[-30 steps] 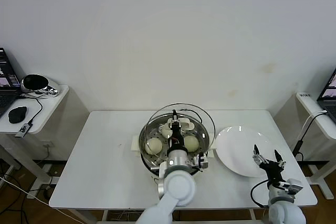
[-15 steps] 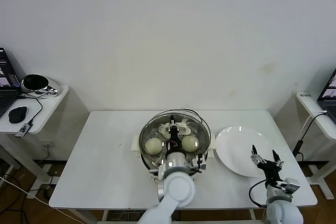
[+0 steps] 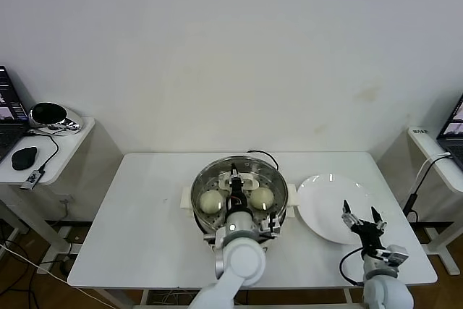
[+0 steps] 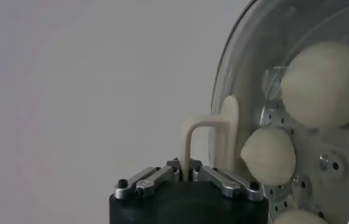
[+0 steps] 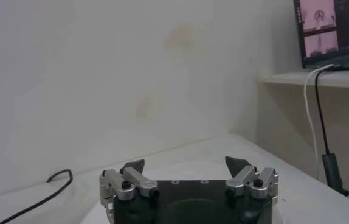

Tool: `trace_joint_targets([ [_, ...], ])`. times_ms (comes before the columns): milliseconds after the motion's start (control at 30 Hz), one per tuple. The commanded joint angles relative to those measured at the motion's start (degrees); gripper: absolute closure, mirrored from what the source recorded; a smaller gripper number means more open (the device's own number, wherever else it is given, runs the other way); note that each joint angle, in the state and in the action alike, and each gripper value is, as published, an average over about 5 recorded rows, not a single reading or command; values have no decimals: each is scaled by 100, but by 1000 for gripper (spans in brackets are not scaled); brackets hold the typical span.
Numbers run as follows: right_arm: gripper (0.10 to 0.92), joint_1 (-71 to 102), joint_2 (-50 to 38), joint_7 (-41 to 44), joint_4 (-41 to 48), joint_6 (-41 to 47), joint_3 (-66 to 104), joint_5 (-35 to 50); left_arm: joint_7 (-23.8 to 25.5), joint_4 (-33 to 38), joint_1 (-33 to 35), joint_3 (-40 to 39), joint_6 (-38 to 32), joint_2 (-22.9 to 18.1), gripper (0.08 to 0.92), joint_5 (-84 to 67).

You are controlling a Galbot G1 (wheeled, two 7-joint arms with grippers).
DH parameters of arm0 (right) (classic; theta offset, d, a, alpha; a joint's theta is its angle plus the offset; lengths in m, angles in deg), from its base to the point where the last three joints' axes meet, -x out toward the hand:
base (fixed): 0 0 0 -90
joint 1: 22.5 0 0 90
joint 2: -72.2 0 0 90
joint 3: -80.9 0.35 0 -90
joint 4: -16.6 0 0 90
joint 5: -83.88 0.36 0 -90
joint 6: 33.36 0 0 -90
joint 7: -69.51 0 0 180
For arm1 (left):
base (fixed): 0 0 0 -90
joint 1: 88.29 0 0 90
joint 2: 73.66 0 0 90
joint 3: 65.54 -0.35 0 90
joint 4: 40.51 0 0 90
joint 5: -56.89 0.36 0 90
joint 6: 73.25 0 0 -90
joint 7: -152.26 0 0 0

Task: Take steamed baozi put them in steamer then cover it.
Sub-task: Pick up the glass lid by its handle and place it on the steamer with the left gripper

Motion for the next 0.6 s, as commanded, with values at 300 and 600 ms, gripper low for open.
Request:
trace_joint_targets([
  [300,203,5,39,11,13,-39,-13,-64,51,-51,1,-16,257,-20,858,6],
  [600,203,14,44,17,26,-59,-11,-71,-144,-65,34,-57,249,4,858,-70],
])
